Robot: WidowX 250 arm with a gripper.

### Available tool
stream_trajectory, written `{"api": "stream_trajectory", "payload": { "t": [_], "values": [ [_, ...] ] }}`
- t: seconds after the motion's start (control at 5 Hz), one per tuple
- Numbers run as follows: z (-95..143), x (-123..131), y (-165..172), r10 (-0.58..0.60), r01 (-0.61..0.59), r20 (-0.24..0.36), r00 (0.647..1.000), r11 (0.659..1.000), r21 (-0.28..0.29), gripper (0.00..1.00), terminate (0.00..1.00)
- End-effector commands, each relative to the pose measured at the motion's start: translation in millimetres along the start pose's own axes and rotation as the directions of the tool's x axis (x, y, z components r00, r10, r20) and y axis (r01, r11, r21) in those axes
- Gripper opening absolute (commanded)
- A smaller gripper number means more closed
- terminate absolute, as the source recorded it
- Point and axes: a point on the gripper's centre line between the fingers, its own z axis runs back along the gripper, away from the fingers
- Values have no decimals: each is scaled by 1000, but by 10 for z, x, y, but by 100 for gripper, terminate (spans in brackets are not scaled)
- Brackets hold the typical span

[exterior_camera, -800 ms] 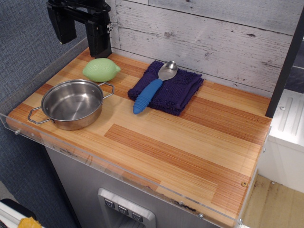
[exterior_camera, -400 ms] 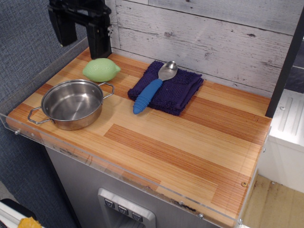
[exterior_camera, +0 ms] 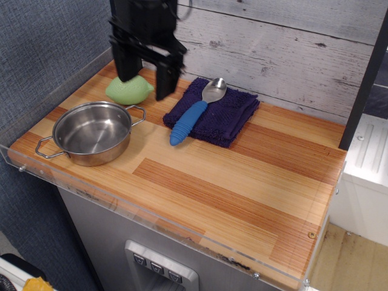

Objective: Move the blue spoon to the right side of the purple cloth.

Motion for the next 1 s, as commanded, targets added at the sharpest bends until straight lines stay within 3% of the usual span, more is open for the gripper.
{"api": "stream_trajectory", "payload": {
  "t": [0.0, 0.4, 0.6, 0.8],
  "values": [
    [-142, 280, -96, 33, -34, 47, 998, 999, 31, 100, 0],
    [-240, 471, -174, 103, -103, 103, 989, 995, -4, 100, 0],
    [-237, 531, -239, 92, -89, 157, 983, 996, -24, 100, 0],
    [-319, 566, -282, 67, -63, 161, 985, 997, -34, 100, 0]
  ]
}}
